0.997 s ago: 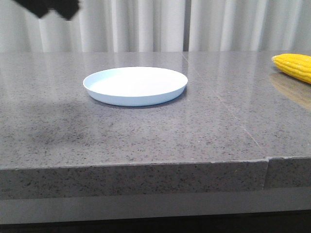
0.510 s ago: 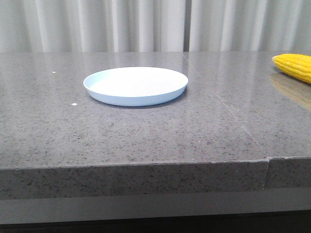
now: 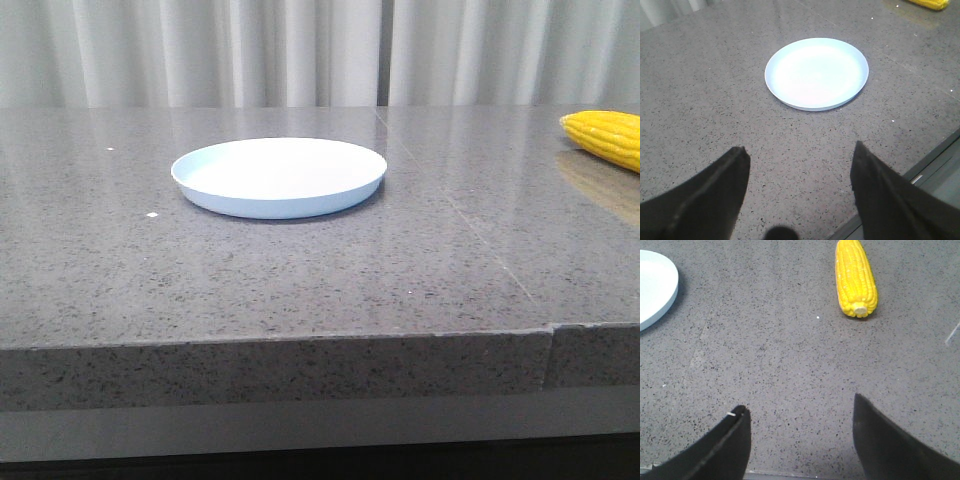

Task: Place corn on plate with both arms
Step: 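Move the open right gripper down over the yellow corn cob, then close the right gripper around the corn cob and lift it, then carry the corn over the white plate and lower it onto the plate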

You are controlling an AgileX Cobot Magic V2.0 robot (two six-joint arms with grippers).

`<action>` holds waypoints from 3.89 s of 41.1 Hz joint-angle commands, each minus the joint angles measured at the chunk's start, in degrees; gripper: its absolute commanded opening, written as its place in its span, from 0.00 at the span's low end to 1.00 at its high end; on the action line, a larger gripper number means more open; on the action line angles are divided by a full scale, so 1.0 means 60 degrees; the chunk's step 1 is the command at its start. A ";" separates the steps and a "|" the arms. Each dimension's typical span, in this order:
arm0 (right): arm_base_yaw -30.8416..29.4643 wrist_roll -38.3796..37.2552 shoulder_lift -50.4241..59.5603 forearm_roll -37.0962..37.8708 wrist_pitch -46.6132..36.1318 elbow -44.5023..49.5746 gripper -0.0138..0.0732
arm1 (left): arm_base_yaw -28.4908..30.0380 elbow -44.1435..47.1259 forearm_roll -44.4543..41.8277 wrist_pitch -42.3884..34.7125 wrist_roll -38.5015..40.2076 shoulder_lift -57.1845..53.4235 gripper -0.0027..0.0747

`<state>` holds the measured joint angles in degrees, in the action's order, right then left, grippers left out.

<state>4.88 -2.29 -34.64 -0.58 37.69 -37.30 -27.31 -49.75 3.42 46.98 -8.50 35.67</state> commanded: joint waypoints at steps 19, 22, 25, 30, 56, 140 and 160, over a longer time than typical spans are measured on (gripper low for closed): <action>-0.0034 0.0081 -0.0104 0.0097 -0.0898 -0.0313 0.71 | -0.0066 -0.0220 0.0018 -0.0621 0.0125 0.0049 0.51; -0.0034 0.0081 -0.0104 0.0097 -0.0906 -0.0313 0.71 | -0.0066 -0.0220 0.0018 -0.0621 0.0125 0.0049 0.51; -0.0034 0.0081 -0.0104 0.0097 -0.0906 -0.0313 0.71 | -0.0066 -0.0220 0.0018 -0.0621 0.0125 0.0049 0.51; -0.0034 0.0081 -0.0104 0.0097 -0.0906 -0.0313 0.71 | -0.0066 -0.0220 0.0018 -0.0621 0.0125 0.0049 0.51; -0.0160 -0.0027 -0.2457 0.0552 0.0684 -0.2621 0.71 | -0.0066 -0.0220 0.0018 -0.0621 0.0125 0.0049 0.51; -0.1491 0.1312 -1.2500 -0.0559 0.2431 -1.1206 0.37 | -0.0066 -0.0220 0.0018 -0.0621 0.0125 0.0049 0.51; 0.1916 0.1323 -1.0280 -0.1144 0.3015 -1.1206 0.37 | -0.0066 -0.0220 0.0018 -0.0621 0.0125 0.0049 0.51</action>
<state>12.67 5.07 -100.28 -5.61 57.08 -102.60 -27.31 -49.75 3.31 47.08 -8.50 35.67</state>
